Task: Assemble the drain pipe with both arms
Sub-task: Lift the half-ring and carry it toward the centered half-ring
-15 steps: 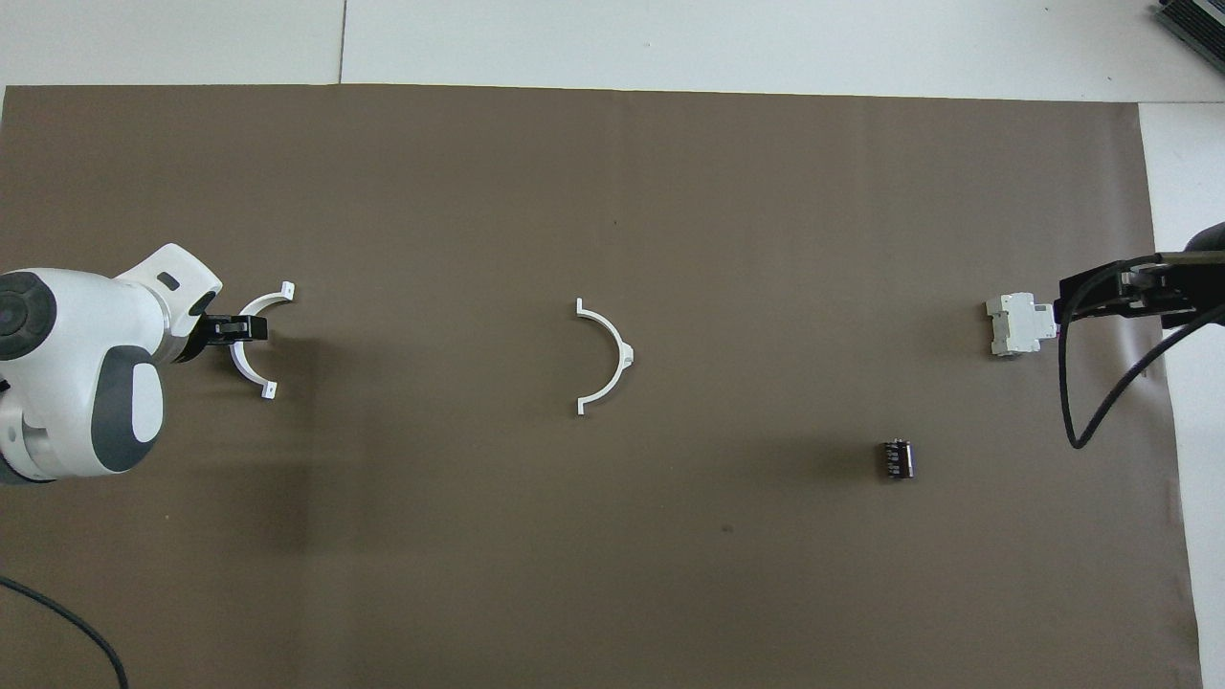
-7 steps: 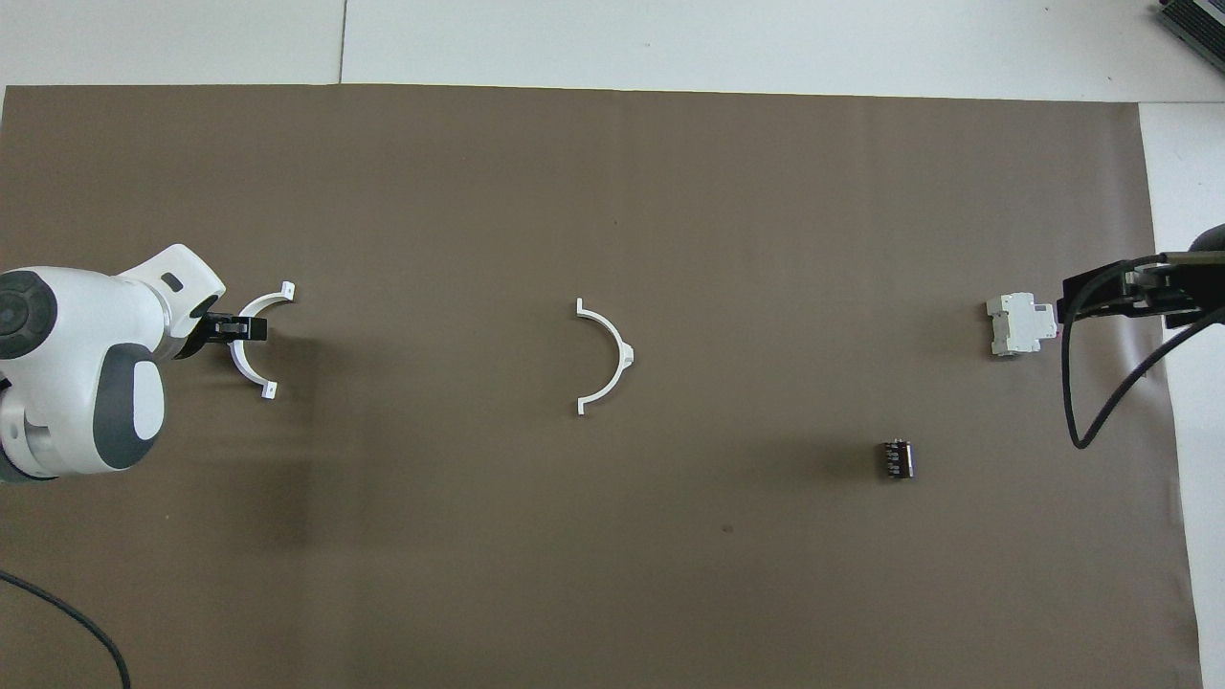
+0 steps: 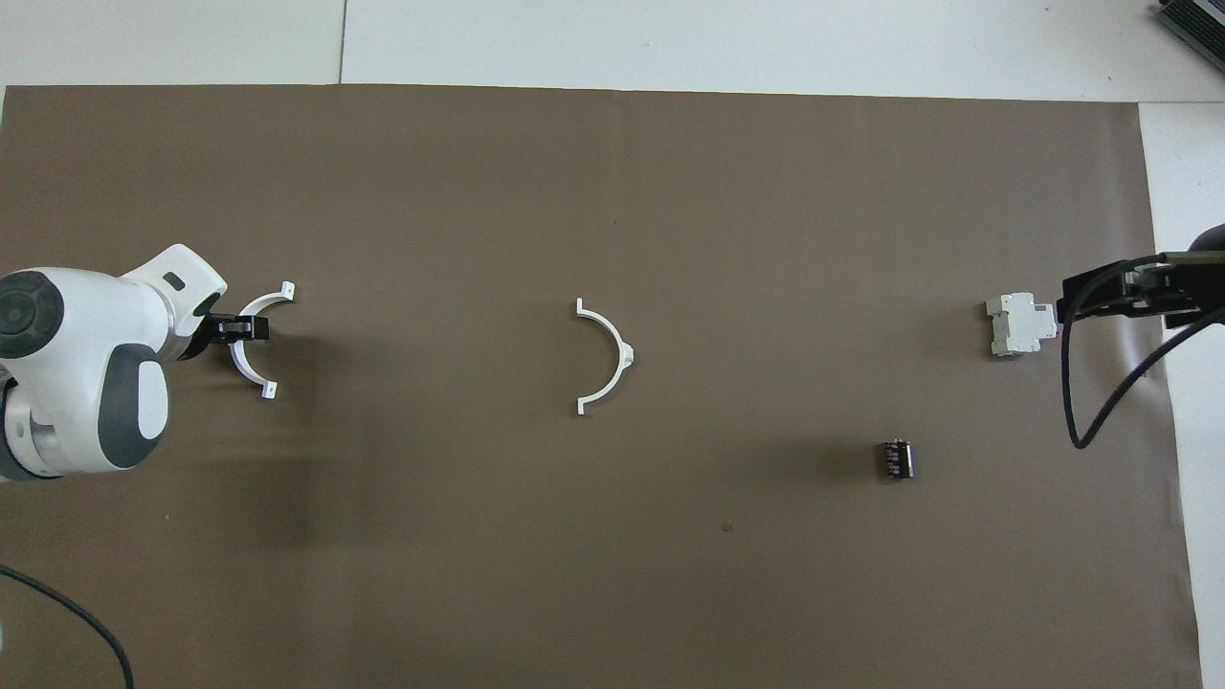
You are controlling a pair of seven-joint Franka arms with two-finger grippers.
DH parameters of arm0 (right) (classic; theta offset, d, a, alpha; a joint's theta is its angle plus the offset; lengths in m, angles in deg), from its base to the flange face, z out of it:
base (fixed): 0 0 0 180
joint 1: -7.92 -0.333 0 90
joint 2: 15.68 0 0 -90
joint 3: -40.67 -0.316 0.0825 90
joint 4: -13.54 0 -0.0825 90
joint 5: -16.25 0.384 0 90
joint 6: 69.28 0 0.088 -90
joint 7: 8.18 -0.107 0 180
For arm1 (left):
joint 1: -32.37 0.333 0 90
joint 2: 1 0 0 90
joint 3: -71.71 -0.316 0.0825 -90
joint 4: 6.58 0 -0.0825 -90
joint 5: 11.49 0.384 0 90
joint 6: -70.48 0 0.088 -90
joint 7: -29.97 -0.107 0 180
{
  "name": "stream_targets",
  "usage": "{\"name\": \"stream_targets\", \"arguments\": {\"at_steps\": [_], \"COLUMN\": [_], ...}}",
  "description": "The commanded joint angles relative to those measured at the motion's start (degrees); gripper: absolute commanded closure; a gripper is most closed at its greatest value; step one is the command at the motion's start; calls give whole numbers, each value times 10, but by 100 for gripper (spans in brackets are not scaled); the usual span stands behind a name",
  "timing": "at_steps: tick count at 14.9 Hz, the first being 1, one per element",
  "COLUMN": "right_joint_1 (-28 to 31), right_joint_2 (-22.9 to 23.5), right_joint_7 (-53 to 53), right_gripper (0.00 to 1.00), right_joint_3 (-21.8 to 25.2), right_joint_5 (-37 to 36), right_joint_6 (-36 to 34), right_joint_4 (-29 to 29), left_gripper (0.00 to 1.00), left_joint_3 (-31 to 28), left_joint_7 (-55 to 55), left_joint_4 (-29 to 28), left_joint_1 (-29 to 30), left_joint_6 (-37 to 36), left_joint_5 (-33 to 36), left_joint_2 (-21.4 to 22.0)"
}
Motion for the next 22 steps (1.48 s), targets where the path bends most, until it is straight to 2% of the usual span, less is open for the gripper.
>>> {"name": "stream_targets", "arguments": {"at_steps": [1,2,3,8,12,14,19,22], "right_joint_1": [6,6,5,3,4,4,4,6], "right_joint_2": [-11,-17,-19,-19,-19,-20,-20,-20], "right_joint_7": [11,11,12,13,11,11,9,9], "right_gripper": [0,0,0,0,0,0,0,0], "right_joint_3": [-3,-4,-4,-4,-4,-4,-4,-3], "right_joint_5": [-3,-3,-3,-3,-3,-3,-3,-3], "right_joint_6": [-5,-5,-5,-5,-5,-5,-5,-5], "right_joint_4": [6,6,6,7,7,7,7,7], "left_gripper": [67,89,100,100,100,100,100,100], "left_joint_3": [1,1,1,2,7,8,8,8], "left_joint_7": [3,3,2,4,9,28,99,159], "left_joint_4": [3,3,3,8,40,40,37,35], "left_joint_1": [0,0,-1,-2,-5,-10,-46,-99], "left_joint_6": [10,10,7,-9,-95,-102,-95,-100], "left_joint_5": [-6,-6,-6,-6,-6,-7,-7,-7], "left_joint_2": [-6,-6,-6,-4,20,28,31,33]}}
